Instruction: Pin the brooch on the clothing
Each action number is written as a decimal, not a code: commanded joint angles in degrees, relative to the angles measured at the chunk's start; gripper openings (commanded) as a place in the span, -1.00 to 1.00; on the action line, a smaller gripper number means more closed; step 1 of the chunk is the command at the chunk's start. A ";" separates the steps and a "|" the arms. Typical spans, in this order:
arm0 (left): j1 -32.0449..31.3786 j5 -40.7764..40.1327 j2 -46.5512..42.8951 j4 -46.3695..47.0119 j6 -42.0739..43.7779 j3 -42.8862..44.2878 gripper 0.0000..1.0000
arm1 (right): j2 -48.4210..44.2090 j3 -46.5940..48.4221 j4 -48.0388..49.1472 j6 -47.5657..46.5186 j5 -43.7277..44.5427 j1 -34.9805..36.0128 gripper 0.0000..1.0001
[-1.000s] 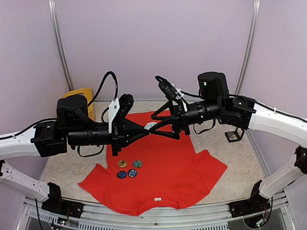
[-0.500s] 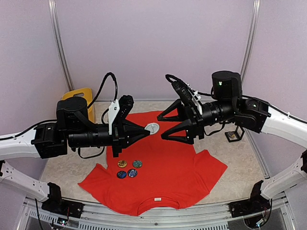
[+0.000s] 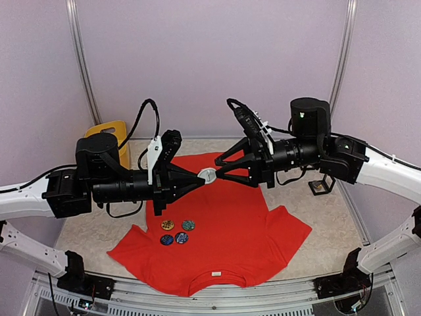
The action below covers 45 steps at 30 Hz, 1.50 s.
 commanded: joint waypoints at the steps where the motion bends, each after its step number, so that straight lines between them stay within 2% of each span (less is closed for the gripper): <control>1: -0.34 0.35 -0.91 2.03 -0.22 -0.64 -1.00 | 1.52 -0.46 0.84 0.71 -0.26 0.41 -0.36; 4: -0.34 0.51 -0.69 2.20 -0.21 -0.67 -1.00 | 2.51 -0.17 1.00 0.87 -1.14 0.46 -0.48; 6: -0.37 0.57 -0.52 2.13 -0.05 -0.53 -1.00 | 2.83 0.02 1.30 0.96 -1.26 0.45 -0.64; 9: -0.35 0.79 -0.49 2.03 -0.06 -0.46 -1.00 | 2.86 -0.11 1.94 1.07 -1.31 0.43 -1.00; 15: -0.38 -1.49 -0.85 2.17 -0.67 -0.72 -1.00 | 2.80 -1.07 2.86 1.22 -2.06 0.45 -1.00; 16: -0.35 -2.93 -1.14 2.57 -1.16 -0.87 -0.94 | 2.65 -1.29 2.86 1.01 -2.25 0.46 -1.00; 20: -0.28 -4.37 -4.25 6.05 -1.39 -3.19 -0.30 | 2.19 -1.77 3.67 0.99 -3.36 0.39 -1.00; 23: -0.31 -2.56 -4.46 6.91 -1.55 -3.42 -0.24 | 2.07 -1.94 4.17 1.25 -2.94 0.45 -1.00; 26: -0.26 -1.65 -2.79 5.29 -1.73 -2.26 -0.27 | 2.16 -1.73 4.17 1.31 -3.29 0.46 -1.00; 29: -0.27 -1.62 -2.49 5.04 -1.77 -2.46 -0.42 | 2.16 -1.83 4.32 1.33 -3.45 0.45 -1.00; 31: -0.26 -1.73 -2.23 4.78 -1.95 -2.17 -0.55 | 2.16 -1.88 4.47 1.44 -3.74 0.40 -1.00; 35: -0.27 -3.41 -1.32 5.43 -2.08 -1.64 -1.00 | 2.49 -1.60 4.40 1.40 -4.25 0.41 -1.00; 42: -0.40 -1.46 -2.14 6.59 -2.32 -2.78 -1.00 | 2.16 -1.53 4.50 1.58 -3.86 0.41 -1.00; 45: -0.36 -1.24 -3.10 7.73 -2.19 -3.91 -1.00 | 2.57 -1.67 5.14 2.48 -3.35 0.43 -0.41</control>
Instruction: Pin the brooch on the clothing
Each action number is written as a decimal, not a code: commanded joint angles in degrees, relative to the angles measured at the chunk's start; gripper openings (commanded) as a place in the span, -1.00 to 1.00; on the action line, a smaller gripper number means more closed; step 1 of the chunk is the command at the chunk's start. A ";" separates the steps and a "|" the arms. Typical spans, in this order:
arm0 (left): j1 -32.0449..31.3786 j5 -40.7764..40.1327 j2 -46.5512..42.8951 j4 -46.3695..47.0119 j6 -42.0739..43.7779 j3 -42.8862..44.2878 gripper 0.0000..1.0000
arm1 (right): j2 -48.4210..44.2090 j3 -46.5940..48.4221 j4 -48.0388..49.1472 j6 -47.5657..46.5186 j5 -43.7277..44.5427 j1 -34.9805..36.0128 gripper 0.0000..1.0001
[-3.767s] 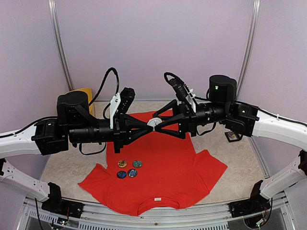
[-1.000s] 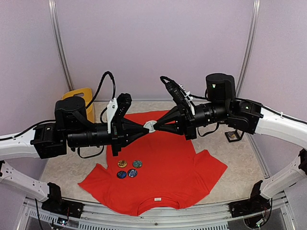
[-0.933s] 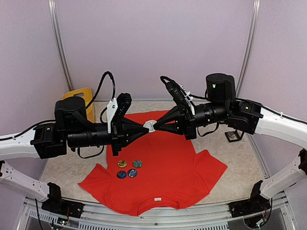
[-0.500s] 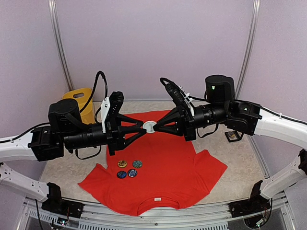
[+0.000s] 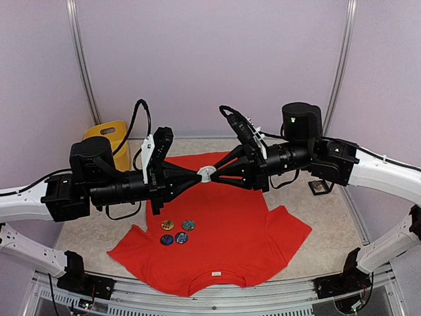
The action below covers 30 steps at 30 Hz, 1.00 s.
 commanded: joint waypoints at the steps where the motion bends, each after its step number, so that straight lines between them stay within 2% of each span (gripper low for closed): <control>1: -0.37 0.91 -1.45 3.06 0.68 -1.01 -1.00 | 0.39 -0.22 2.15 1.61 -0.09 0.25 -0.33; 10: -0.50 3.52 -1.90 3.69 1.05 -1.25 -1.00 | 1.56 -0.07 3.24 2.71 1.53 0.33 -0.36; 14: -0.50 4.31 -1.17 3.28 1.20 -1.09 -1.00 | 1.30 -0.35 4.37 2.96 1.36 0.33 -0.31; 18: -0.57 4.52 -1.00 2.90 1.46 -0.94 -1.00 | 1.49 0.09 3.69 1.90 -0.31 0.32 -0.13; 21: -0.50 5.02 -1.00 2.49 2.15 -0.74 -1.00 | 1.79 0.60 3.24 1.82 0.97 0.29 -0.31; 30: -0.72 7.54 -0.42 0.82 3.29 0.24 -1.00 | 2.48 1.66 3.63 2.39 2.40 0.29 -0.39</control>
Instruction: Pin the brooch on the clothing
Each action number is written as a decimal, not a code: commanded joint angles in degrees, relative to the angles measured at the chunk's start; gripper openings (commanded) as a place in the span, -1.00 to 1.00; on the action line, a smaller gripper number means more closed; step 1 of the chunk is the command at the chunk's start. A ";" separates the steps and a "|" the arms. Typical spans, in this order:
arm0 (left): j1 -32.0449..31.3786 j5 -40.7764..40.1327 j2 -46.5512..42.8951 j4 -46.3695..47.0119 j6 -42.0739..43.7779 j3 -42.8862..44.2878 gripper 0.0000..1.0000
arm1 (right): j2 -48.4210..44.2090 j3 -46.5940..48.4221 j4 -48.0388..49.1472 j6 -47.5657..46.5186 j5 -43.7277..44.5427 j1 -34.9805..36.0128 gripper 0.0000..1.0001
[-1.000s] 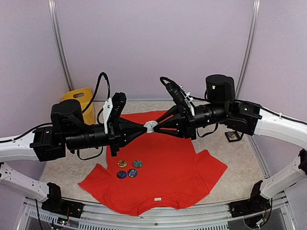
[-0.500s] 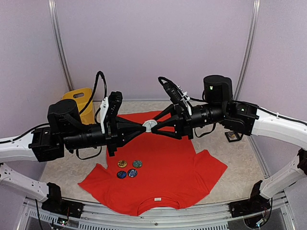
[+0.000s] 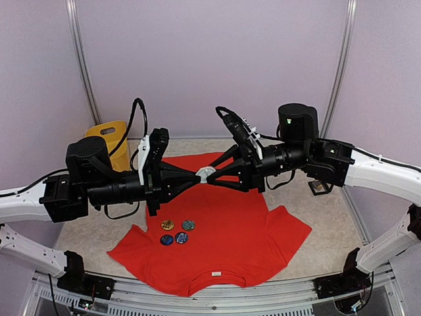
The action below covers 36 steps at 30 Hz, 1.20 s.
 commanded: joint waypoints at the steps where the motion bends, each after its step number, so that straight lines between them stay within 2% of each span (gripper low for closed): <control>1: -0.74 4.19 0.95 -0.99 1.10 1.24 -1.00 | 1.10 1.83 1.24 0.65 2.88 0.30 -0.41; 8: -1.14 4.50 1.87 -1.43 1.86 1.73 -1.00 | 2.51 4.82 -2.39 1.52 5.29 0.30 -0.54; 12: -1.39 3.85 1.41 -1.13 2.10 1.44 -1.00 | 2.23 4.43 -2.87 1.56 6.00 0.31 -0.55; 15: -1.40 2.75 0.92 -0.79 1.93 0.93 -1.00 | 1.93 3.93 -3.53 -0.04 3.38 0.27 -0.34; 19: -1.40 -1.01 -0.53 0.05 2.01 -0.48 -1.00 | -1.43 1.46 -4.77 -6.32 -7.31 0.31 0.20; 21: -1.41 -3.39 -1.06 -0.17 1.84 -0.86 -1.00 | -3.81 0.38 -5.45 -8.44 -8.54 0.27 0.29; 22: -1.41 -4.05 -1.27 -0.55 1.91 -0.83 -1.00 | -4.66 -0.02 -5.54 -8.48 -6.48 0.26 0.30; 24: -1.41 -4.43 -1.25 -1.06 1.88 -0.70 -1.00 | -6.08 -1.07 -4.50 -7.48 -2.07 0.29 0.22; 28: -1.40 -3.85 -0.88 -0.84 1.95 -0.58 -1.00 | -5.96 -1.90 -0.21 -4.47 1.59 0.30 -0.16; 36: -1.42 -2.74 -0.07 -0.73 2.05 -0.25 -1.00 | -2.76 -0.90 2.34 -1.63 0.39 0.38 -0.35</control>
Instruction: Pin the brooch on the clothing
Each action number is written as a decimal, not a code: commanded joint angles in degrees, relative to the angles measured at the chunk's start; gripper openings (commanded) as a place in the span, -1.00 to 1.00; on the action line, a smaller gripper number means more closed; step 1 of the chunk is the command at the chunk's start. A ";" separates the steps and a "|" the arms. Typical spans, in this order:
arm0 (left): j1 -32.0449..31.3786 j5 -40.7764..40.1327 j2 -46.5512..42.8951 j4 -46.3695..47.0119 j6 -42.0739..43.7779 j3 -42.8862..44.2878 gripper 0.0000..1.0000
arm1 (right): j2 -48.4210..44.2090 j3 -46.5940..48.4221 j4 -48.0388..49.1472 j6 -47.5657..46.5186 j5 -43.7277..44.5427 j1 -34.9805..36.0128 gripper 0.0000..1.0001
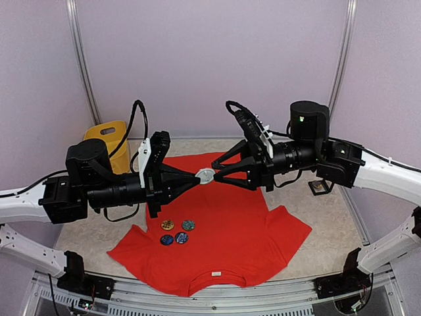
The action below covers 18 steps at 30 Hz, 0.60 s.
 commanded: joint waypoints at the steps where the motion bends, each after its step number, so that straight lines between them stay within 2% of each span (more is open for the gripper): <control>1: -0.32 0.62 0.24 0.22 0.55 -0.06 -1.00 | 1.38 0.10 2.44 1.71 0.60 0.11 -0.39; 5: -0.31 0.91 0.31 0.15 0.38 -0.23 -1.00 | 1.44 -0.46 3.77 2.24 -0.15 0.04 -0.75; 9: -0.31 1.22 0.33 0.36 0.23 -0.26 -1.00 | 2.21 -0.27 3.11 2.29 -0.30 0.04 -1.00; 13: -0.33 1.37 0.15 1.21 -0.33 -0.75 -1.00 | 2.46 0.10 0.93 1.59 -1.33 0.05 -1.00; 15: -0.31 -0.17 0.38 1.81 -0.89 -1.14 -1.00 | 2.08 -0.57 0.54 1.59 1.16 -0.23 -1.00; 16: -0.24 -2.08 0.74 2.03 -1.76 -1.45 -0.85 | 2.06 -1.02 0.34 2.04 2.46 -0.54 -1.00; 17: 0.04 -5.03 0.98 2.07 -2.45 -1.67 -0.49 | 2.18 -1.52 0.33 2.91 3.51 -1.20 -1.00; 18: 0.35 -8.13 1.30 2.19 -3.23 -2.05 0.03 | 2.42 -2.23 0.52 4.26 4.41 -2.08 -1.00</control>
